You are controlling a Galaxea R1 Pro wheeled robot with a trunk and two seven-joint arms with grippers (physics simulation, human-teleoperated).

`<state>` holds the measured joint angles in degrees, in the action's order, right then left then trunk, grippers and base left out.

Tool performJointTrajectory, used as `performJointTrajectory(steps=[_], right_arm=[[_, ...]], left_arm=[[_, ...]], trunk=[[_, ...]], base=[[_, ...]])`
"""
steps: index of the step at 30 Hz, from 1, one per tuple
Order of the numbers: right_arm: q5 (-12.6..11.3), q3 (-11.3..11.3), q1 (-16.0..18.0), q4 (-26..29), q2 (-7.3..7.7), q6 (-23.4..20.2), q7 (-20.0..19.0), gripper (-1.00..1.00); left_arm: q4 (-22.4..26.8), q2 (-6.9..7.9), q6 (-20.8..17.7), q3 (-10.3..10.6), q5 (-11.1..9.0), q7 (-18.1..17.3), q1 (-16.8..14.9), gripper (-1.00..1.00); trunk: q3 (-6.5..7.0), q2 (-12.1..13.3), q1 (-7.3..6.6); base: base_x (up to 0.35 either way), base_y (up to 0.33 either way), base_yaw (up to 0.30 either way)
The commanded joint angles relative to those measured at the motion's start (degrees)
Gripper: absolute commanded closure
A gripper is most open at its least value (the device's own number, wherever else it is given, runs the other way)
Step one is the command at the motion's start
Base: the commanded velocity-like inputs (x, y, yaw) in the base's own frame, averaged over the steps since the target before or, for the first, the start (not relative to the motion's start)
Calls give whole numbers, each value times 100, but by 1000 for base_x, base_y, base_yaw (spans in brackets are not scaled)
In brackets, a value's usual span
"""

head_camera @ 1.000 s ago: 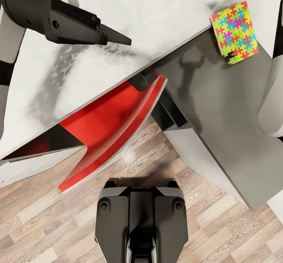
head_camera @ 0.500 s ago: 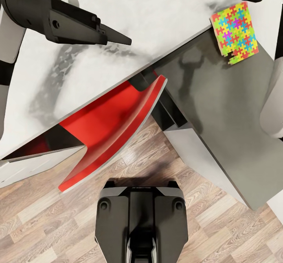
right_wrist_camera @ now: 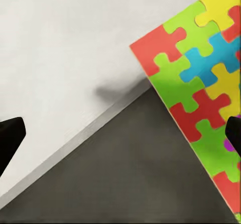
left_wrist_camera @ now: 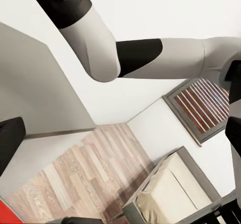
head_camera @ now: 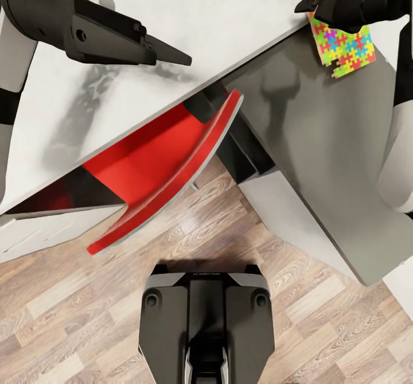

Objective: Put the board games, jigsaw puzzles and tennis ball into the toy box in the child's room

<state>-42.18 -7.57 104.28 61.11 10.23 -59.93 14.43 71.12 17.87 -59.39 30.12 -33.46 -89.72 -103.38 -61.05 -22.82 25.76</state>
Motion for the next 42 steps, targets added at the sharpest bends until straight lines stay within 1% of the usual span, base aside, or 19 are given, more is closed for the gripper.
performJointTrajectory(steps=[1, 9, 11, 15, 16, 25, 30, 31, 34, 35, 39, 40, 42], right_arm=[[-99, -16, 1, 1, 16, -7, 60, -100], [-446, -11, -11, 5, 66, -7, 60, -100], [-648, -10, -12, 6, 123, -7, 60, -100], [-833, -9, -13, 10, 187, -7, 60, -100], [-912, -6, -16, 15, 210, -7, 60, -100], [-1127, 8, -16, 51, 256, -7, 60, -100], [-1338, 19, -14, 57, 272, -7, 60, -100], [-1433, 32, -14, 58, 294, -7, 60, -100], [-1589, 39, -13, 58, 387, -7, 60, -100], [-1705, 38, -13, 57, 467, -7, 60, -100], [-1982, 32, -25, 50, 625, -7, 60, -100], [-2127, 32, -47, 51, 687, -7, 62, -100], [-2262, 32, -88, 54, 744, -7, 64, -100]], left_arm=[[-2, 6, -61, 16, -2, -28, -7, -100], [-8, -6, -61, 18, -2, -28, -7, -100], [-10, -4, -61, 14, -2, -28, -7, -100], [-10, -3, -61, 9, -2, -28, -7, -100], [-10, -3, -61, 7, -2, -28, -7, -100], [-14, -3, -61, 0, -7, -28, -7, -100], [-18, 3, -61, -16, -9, -28, -7, -100], [-17, 4, -61, -19, -10, -28, -7, -100], [-18, 2, -61, -21, -11, -28, -7, -100], [-19, 0, -61, -24, -11, -28, -8, -100], [-19, -7, -61, -29, -11, -28, -12, -100], [-19, -5, -61, -30, -11, -28, -14, -100], [-19, -4, -61, -28, -11, -28, -14, -100]], trunk=[[-7, -10, 2], [-7, -10, 2], [-7, -10, 2], [-7, -10, 2], [-7, -10, 2], [-7, -10, 2], [-7, -10, 2], [-7, -10, 2], [-7, -10, 2], [-7, -10, 2], [-7, -10, 2], [-7, -10, 2], [-7, -10, 2]], base=[[-115, 0, 0], [-42, 0, 0], [-8, 0, 0], [-4, 0, 0], [-2, 0, 0], [0, 0, 0], [0, 0, 0], [0, 0, 0], [0, 0, 0], [0, 0, 0], [0, 0, 0], [0, 0, 0], [0, 0, 0]])
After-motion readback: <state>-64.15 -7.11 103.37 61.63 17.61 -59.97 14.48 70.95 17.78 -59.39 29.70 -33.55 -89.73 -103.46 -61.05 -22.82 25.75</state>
